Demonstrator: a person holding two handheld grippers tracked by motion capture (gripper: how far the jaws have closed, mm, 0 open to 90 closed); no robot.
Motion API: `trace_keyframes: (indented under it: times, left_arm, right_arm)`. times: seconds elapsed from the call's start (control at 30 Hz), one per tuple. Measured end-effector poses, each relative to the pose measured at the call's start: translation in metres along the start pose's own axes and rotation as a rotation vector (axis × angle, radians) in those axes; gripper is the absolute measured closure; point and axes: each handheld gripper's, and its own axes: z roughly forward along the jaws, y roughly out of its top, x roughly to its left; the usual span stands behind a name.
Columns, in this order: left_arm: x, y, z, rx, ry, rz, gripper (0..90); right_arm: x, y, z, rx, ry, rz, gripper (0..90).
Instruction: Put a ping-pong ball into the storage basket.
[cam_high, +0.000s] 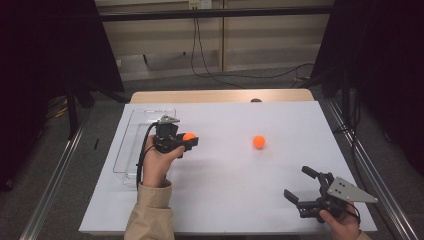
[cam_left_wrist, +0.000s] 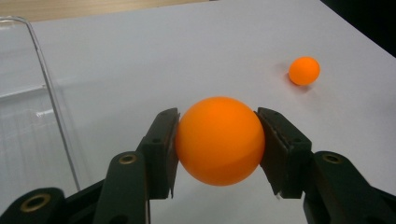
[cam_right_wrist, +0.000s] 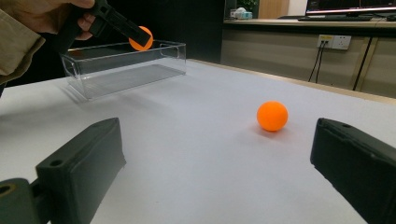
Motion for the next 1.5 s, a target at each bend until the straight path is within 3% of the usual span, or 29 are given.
trace_keyframes:
  times: [1.5]
  left_arm:
    - [0.015,-0.003,-0.016,-0.024,0.061,-0.021,50.8]
  right_arm:
    - [0.0,0.0,0.0,-0.001,0.001,0.001,2.3]
